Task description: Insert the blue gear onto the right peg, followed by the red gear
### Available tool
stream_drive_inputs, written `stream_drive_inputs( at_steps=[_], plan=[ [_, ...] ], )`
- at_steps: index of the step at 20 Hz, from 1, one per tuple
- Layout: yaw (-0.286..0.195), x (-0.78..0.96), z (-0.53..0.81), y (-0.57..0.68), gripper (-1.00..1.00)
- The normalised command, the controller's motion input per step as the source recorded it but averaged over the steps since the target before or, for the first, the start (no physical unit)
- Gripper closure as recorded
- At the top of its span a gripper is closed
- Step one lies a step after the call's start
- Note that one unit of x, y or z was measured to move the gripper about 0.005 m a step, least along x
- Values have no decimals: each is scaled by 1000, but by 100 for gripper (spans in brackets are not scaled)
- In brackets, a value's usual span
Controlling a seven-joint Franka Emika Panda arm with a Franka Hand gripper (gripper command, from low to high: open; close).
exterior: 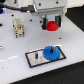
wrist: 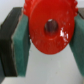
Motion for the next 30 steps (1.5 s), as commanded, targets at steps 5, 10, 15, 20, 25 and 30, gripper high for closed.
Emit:
stream_drive_inputs(
  at_steps=[5,10,15,20,25,30],
  plan=[
    [0,810,171,-101,100],
    [0,685,66,-88,100],
    [0,629,-8,-65,100],
    [0,158,-180,14,100],
    [0,13,-132,-68,100],
    [0,11,77,-12,100]
  ],
)
